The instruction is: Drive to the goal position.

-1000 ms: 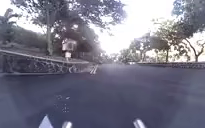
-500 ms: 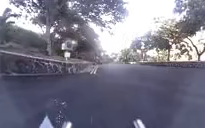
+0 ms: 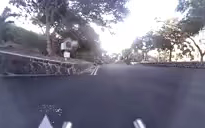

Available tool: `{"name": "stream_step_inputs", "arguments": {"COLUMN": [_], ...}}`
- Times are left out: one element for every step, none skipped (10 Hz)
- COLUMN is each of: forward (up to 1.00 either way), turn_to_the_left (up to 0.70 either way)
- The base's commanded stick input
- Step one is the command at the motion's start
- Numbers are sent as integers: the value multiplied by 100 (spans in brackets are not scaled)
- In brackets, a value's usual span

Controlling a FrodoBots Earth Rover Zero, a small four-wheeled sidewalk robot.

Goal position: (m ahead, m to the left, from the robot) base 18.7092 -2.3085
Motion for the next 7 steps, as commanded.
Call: {"name": "stream_step_inputs", "arguments": {"forward": [50,50,50,50,50,50,50], "turn_to_the_left": [0,0,0,-6,-7,-5,-2]}}
